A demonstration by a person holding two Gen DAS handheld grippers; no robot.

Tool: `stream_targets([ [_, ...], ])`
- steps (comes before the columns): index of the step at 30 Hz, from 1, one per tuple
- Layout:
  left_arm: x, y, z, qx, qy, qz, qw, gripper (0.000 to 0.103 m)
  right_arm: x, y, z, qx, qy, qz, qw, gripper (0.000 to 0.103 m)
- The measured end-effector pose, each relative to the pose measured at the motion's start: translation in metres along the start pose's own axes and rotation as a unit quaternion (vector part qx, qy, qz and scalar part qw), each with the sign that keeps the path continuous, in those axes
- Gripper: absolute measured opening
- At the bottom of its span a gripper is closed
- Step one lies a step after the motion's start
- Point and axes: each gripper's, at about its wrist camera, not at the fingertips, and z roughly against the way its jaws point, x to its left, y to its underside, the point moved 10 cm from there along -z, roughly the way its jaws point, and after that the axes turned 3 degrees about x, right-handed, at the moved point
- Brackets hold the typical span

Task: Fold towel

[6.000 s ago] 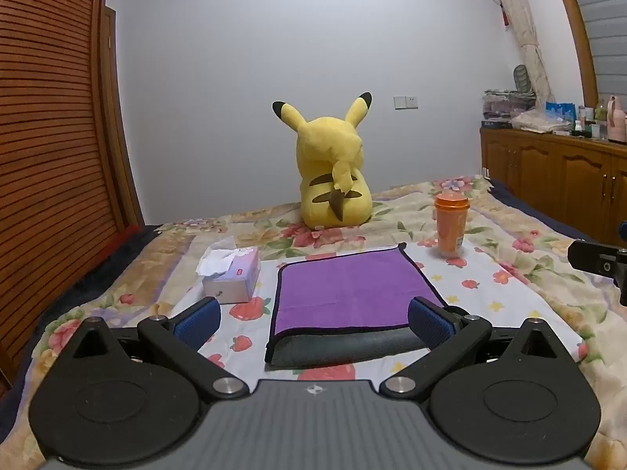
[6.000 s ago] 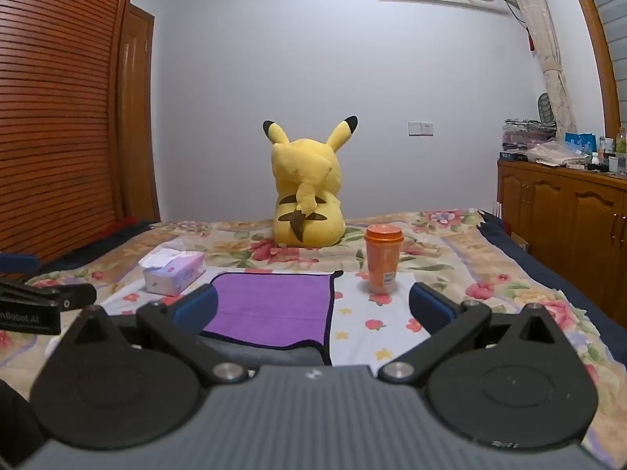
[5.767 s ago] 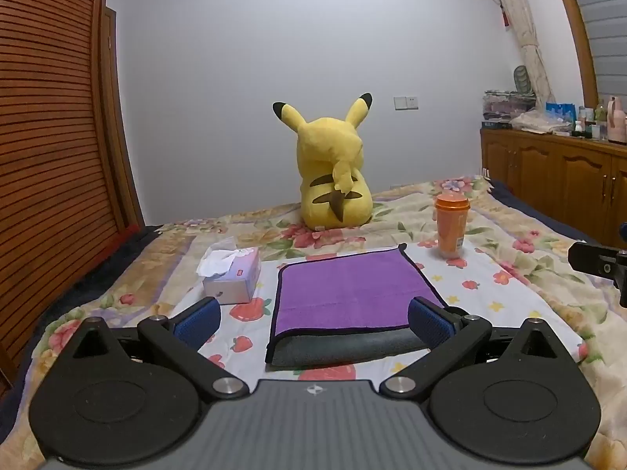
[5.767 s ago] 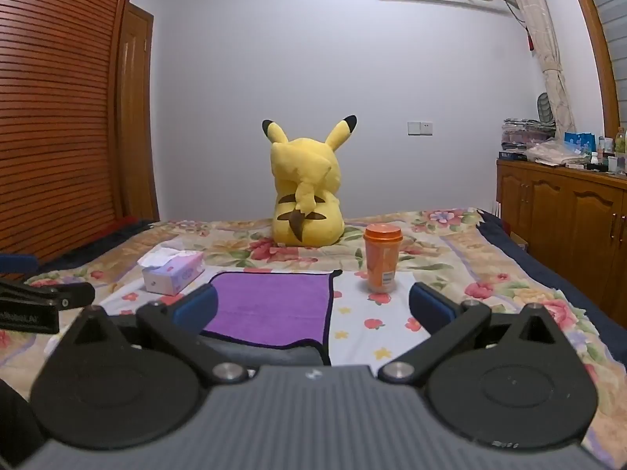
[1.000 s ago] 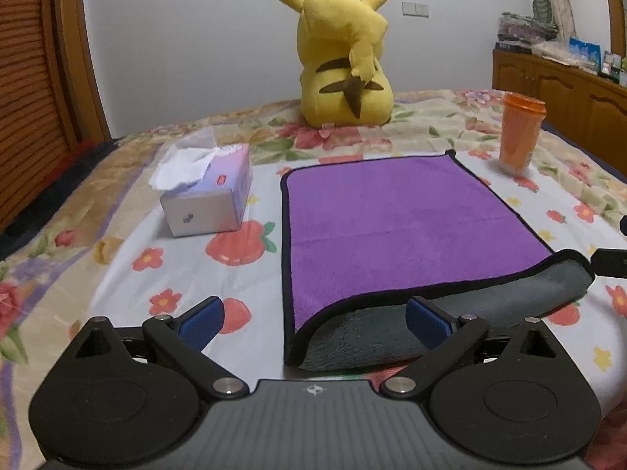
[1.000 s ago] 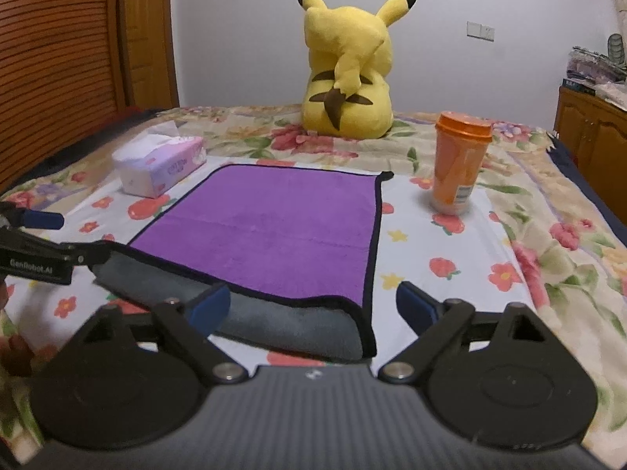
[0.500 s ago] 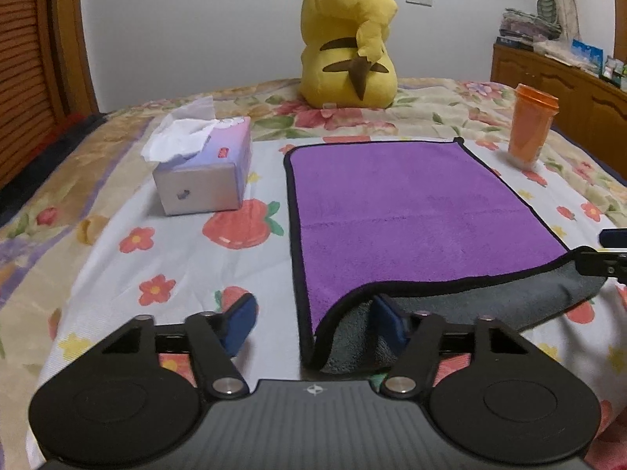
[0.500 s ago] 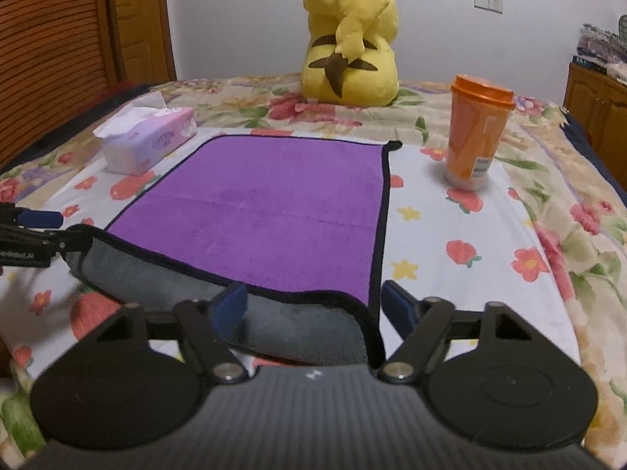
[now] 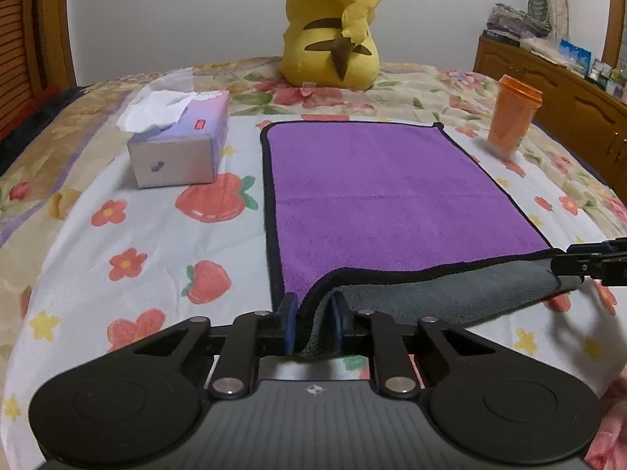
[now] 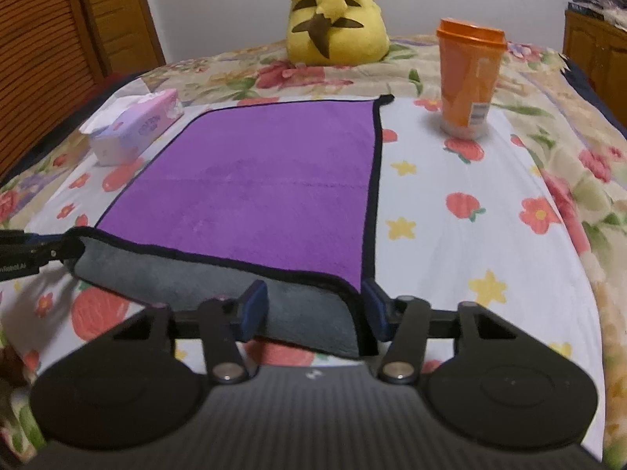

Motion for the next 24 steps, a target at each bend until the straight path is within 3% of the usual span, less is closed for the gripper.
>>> stream_targets([
  [7,0.0000,0.0019,-0.0015,0.007,0.002,0.001,1.0000,0.022,-0.0061,0.0037,0.0007,0.010,0.007,0.002,1.000,0.051],
  [11,0.0006,0.0027,-0.0030,0.012,0.002,0.002,0.9999,0.022,-0.0088,0.0039,-0.0006,0.013,0.018,0.010,1.000,0.059],
  [15,0.0004,0.0029,-0.0031,0.012,0.003,0.002,0.9999,0.022,-0.0075,0.0030,-0.0013,0.015,0.007,0.010,1.000,0.057],
  [19,-0.0036,0.0039,-0.0028,0.011,0.007,-0.006,0.9999,0.015,-0.0023,0.0033,-0.0020,0.021,0.001,0.022,1.000,0.039],
  [21,-0.0057,0.0040,-0.0025,0.010,0.009,-0.011,0.9998,0.014,-0.0024,0.0032,-0.0016,0.023,0.004,0.027,0.999,0.020],
  [23,-0.0059,0.0035,-0.0021,0.008,0.010,-0.012,0.9999,0.012,-0.0040,0.0032,-0.0012,0.024,0.006,0.031,0.999,0.016],
  [24,-0.0060,0.0033,-0.0017,0.007,0.011,-0.010,0.9999,0.012,-0.0050,0.0034,-0.0010,0.025,0.009,0.033,0.999,0.005],
])
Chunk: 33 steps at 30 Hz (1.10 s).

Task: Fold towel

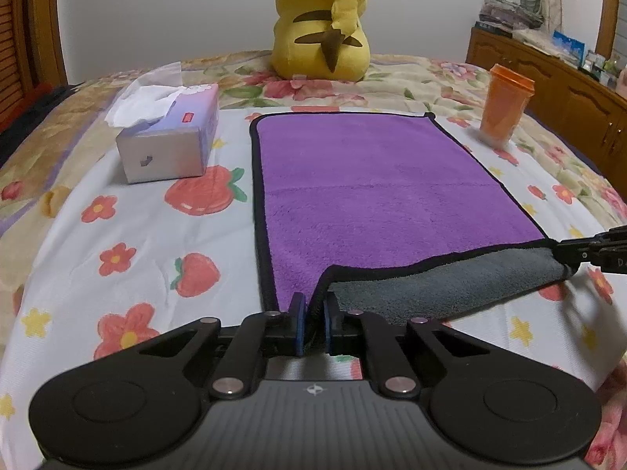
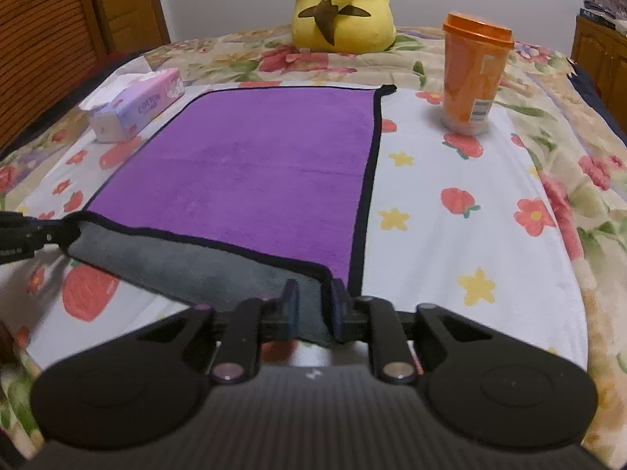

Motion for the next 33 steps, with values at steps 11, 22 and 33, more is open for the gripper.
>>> stream_targets([
  [11,-0.001,-0.005,0.006,-0.021,0.003,0.001,0.9998,0.009,0.000,-0.002,0.008,-0.016,0.001,0.014,1.000,0.003],
  [22,-0.002,-0.021,0.022,-0.060,0.008,0.003,0.9982,0.009,0.003,-0.021,0.021,-0.056,0.001,0.022,0.998,0.003],
  [33,-0.011,-0.042,0.034,-0.089,0.017,-0.002,0.9959,0.008,-0.002,-0.034,0.023,-0.071,0.003,0.036,0.997,0.002],
])
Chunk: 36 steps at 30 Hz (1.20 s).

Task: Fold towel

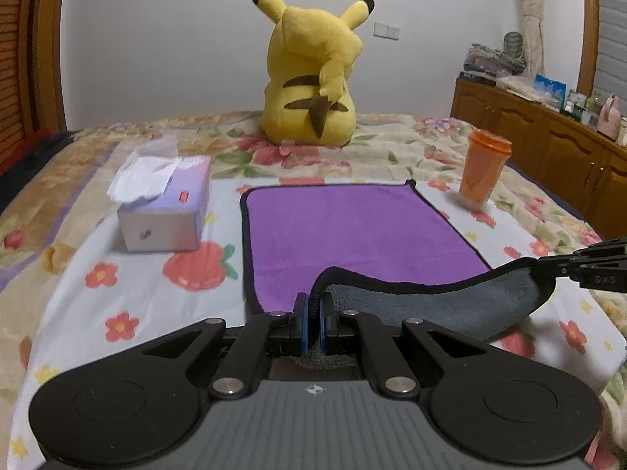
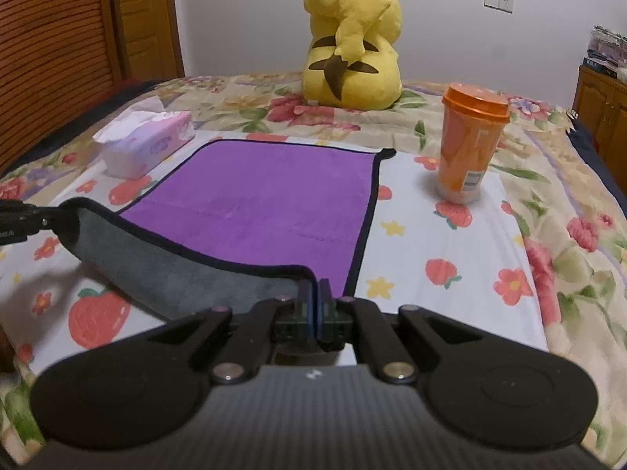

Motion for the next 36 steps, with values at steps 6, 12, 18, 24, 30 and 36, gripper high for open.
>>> stream_targets([
  [6,-0.005,-0.020,0.002,-0.019,0.002,-0.012,0.9998,0.008,0.000,-0.012,-0.002,-0.007,-0.001,0.011,1.000,0.002],
  [12,0.000,-0.037,-0.002,-0.037,-0.006,-0.009,0.9993,0.008,0.001,-0.034,-0.002,-0.024,-0.004,0.020,0.999,0.002],
  [18,0.006,-0.055,-0.010,-0.049,-0.013,-0.008,0.9987,0.008,-0.005,-0.055,-0.006,-0.038,-0.002,0.023,0.999,0.002],
  [24,0.008,-0.075,-0.018,-0.065,-0.011,-0.009,0.9978,0.008,-0.010,-0.072,-0.013,-0.045,0.004,0.027,0.999,0.002],
  [30,0.008,-0.093,-0.030,-0.069,-0.013,-0.021,0.9973,0.008,-0.014,-0.090,-0.020,-0.060,0.007,0.035,0.998,0.002],
  [36,0.009,-0.113,-0.042,-0.077,-0.016,-0.030,0.9965,0.008,-0.021,-0.109,-0.029,-0.073,0.014,0.042,0.996,0.002],
])
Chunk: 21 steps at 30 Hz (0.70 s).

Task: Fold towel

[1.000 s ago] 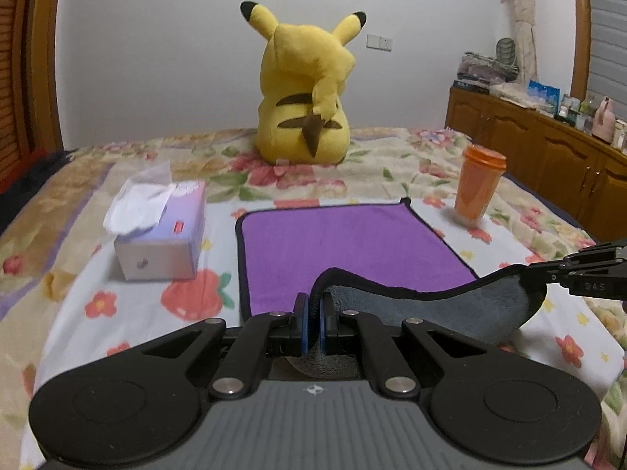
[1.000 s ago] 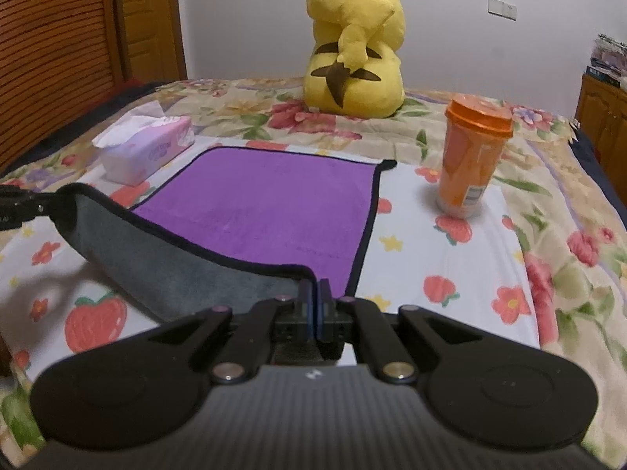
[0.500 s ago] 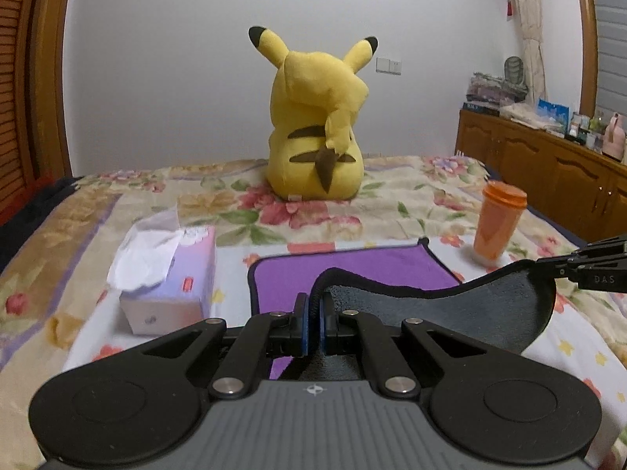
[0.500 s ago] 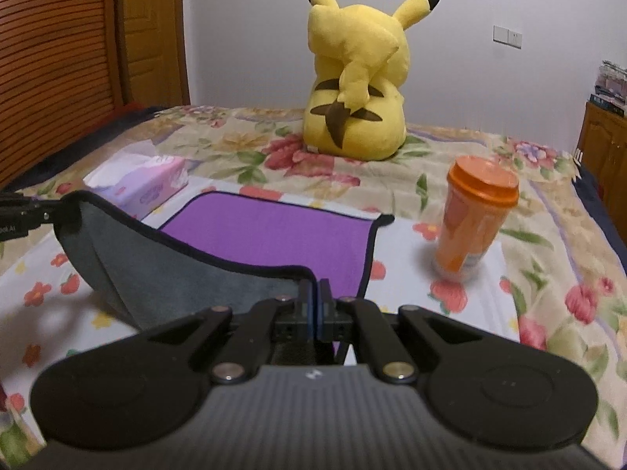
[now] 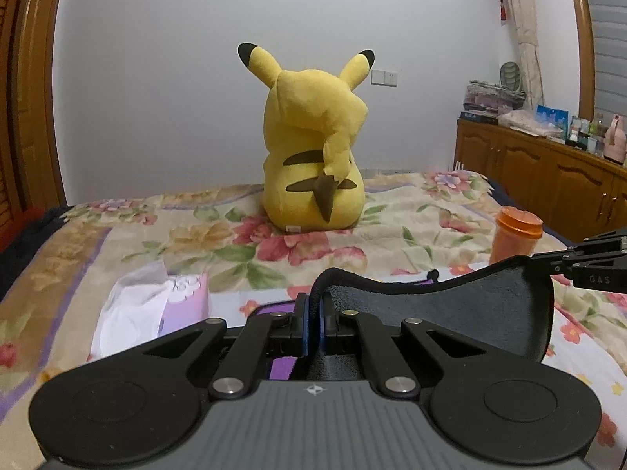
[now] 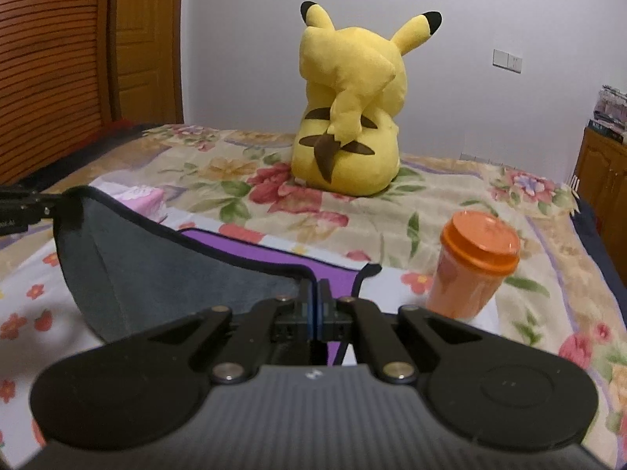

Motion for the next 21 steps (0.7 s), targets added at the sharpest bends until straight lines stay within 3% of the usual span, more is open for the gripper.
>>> stream_targets([
  [14,0.017,-0.022,-0.046,-0.011,-0.010,0.002,0.9999,0.008,-0.016,-0.028,-0.040,-0.012,0.019,0.018,1.000,0.002],
  [21,0.028,-0.024,-0.071,-0.015,-0.035,0.006,0.9993,0.008,-0.020,-0.035,-0.063,-0.015,0.022,0.022,0.999,0.002],
])
